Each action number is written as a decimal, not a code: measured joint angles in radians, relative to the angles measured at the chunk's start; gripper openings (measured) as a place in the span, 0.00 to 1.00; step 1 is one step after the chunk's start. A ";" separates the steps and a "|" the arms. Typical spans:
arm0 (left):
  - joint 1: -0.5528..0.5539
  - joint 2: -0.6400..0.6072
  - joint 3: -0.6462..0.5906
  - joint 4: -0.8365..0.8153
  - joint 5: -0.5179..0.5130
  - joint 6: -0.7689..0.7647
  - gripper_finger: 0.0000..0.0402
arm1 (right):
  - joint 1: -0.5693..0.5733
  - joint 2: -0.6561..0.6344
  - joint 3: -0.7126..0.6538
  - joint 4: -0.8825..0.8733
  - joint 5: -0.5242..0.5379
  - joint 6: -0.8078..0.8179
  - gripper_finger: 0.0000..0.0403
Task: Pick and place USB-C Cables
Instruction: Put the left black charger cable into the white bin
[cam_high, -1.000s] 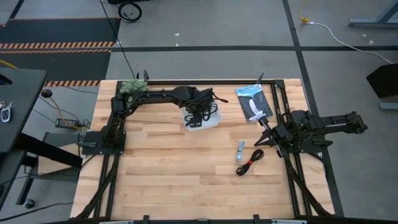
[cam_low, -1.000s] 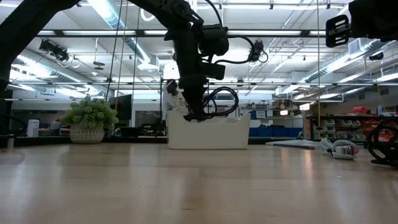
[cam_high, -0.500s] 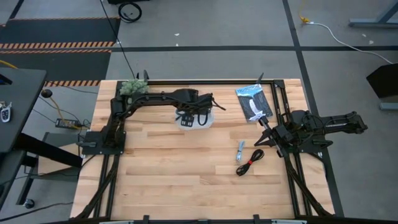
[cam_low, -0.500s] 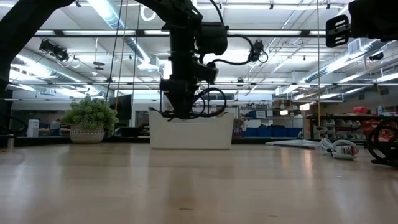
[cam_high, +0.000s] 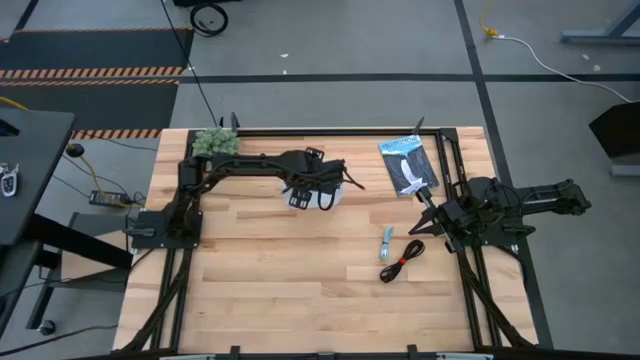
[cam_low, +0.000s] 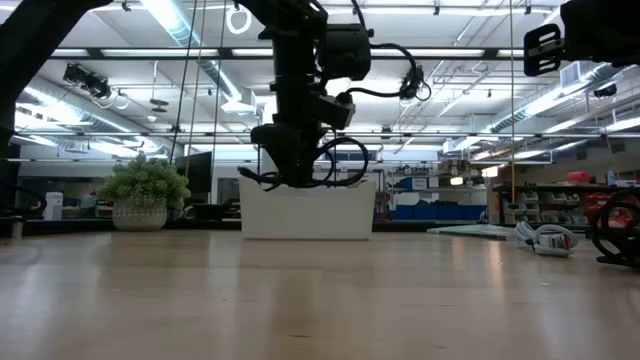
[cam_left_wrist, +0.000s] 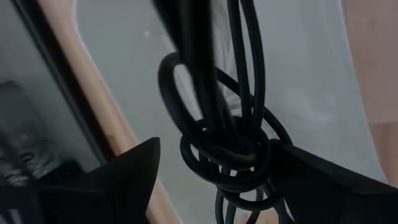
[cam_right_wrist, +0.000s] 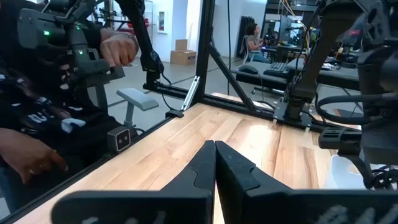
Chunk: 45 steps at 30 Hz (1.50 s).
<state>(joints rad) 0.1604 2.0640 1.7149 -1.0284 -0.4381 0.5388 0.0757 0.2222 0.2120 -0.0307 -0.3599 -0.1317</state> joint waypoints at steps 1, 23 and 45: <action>-0.006 0.000 0.000 0.003 -0.024 0.001 0.74 | 0.000 0.000 0.000 0.000 0.000 0.000 0.04; 0.057 -0.176 0.002 0.143 0.288 -0.142 0.56 | 0.000 0.000 0.000 0.009 0.000 0.000 0.04; 0.102 -0.195 0.000 0.165 0.763 -0.398 0.47 | 0.000 0.000 0.000 0.014 0.000 0.000 0.04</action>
<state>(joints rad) 0.2619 1.8686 1.7153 -0.8634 0.3248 0.1412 0.0757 0.2226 0.2123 -0.0162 -0.3595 -0.1314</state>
